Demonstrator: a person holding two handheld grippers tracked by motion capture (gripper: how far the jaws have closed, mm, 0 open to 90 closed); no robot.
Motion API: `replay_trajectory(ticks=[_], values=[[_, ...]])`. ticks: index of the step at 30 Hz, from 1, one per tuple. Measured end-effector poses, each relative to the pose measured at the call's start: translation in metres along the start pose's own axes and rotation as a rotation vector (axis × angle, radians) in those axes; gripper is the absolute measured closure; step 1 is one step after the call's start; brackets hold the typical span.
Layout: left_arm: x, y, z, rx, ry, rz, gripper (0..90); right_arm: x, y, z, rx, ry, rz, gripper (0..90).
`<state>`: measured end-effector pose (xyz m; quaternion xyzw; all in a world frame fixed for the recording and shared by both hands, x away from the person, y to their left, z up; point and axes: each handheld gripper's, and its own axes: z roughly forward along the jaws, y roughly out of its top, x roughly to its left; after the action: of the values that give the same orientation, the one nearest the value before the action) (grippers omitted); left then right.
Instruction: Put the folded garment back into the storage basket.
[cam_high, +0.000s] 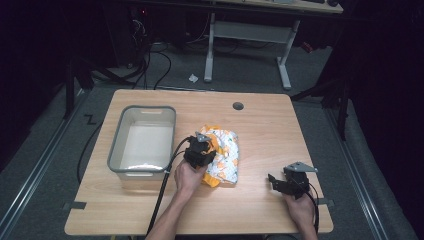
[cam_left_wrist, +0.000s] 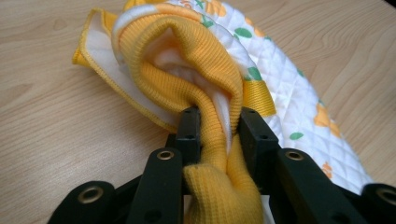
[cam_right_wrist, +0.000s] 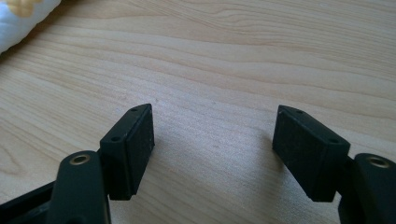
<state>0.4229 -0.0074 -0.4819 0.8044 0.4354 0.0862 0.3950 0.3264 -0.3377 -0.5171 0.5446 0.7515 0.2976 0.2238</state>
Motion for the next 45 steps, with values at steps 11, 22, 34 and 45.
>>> replay_trajectory(ticks=[11, 22, 34, 45], values=[[-0.001, 0.010, -0.027, -0.062, -0.034, 0.007, 72.4, 0.000, 0.000, 0.000, 0.001, 0.000, 0.001, 29.6], [0.004, 0.012, -0.046, -0.100, -0.055, -0.002, 72.5, 0.000, 0.000, 0.000, 0.001, 0.000, 0.001, 29.6], [0.007, 0.024, -0.064, -0.110, -0.057, 0.020, 72.4, 0.000, 0.000, 0.000, 0.000, 0.000, 0.001, 29.5], [0.016, 0.031, -0.077, -0.124, -0.088, 0.007, 72.4, 0.000, 0.000, 0.000, 0.002, 0.001, 0.002, 29.5]])
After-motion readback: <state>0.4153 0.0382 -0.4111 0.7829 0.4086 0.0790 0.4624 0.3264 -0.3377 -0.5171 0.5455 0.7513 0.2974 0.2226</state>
